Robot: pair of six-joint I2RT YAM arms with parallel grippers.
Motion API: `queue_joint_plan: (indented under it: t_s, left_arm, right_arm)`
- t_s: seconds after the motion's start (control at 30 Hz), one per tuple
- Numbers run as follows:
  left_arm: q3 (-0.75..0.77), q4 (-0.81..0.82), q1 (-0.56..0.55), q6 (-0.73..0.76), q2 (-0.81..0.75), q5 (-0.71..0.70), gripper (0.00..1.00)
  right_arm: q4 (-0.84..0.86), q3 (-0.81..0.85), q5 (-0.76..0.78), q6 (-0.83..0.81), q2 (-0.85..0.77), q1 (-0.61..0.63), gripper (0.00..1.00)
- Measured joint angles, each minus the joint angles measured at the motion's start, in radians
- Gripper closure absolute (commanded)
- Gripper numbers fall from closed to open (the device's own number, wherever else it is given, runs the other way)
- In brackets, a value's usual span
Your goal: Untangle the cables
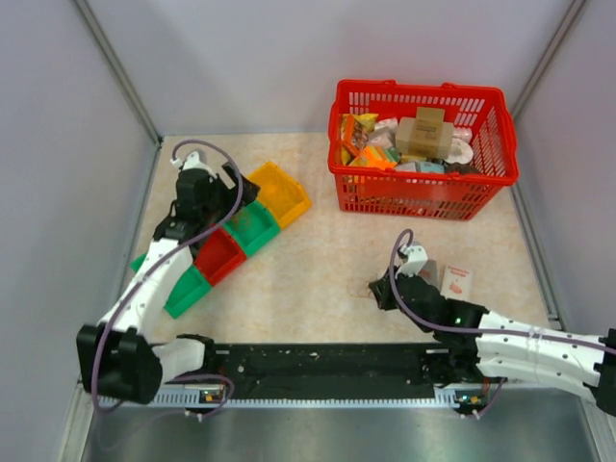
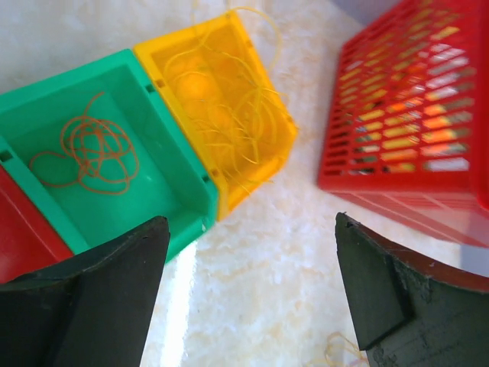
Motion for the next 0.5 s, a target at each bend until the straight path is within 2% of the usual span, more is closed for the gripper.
queue_joint_plan:
  t_s: [0.07, 0.17, 0.33, 0.5]
  left_arm:
    - [-0.08, 0.04, 0.0, 0.001, -0.133, 0.033, 0.1]
    - [-0.156, 0.077, 0.0, 0.011, -0.249, 0.109, 0.13]
    - [-0.275, 0.14, -0.008, 0.067, -0.309, 0.34, 0.05]
    - [-0.459, 0.253, -0.089, 0.081, -0.359, 0.556, 0.07]
  right_arm:
    - [0.009, 0.0, -0.007, 0.0, 0.032, 0.0, 1.0]
    - [0.035, 0.0, -0.017, -0.001, 0.072, 0.0, 1.0]
    - [0.065, 0.002, -0.048, -0.011, 0.137, 0.0, 1.0]
    - [0.095, 0.02, -0.104, -0.013, 0.155, 0.0, 1.0]
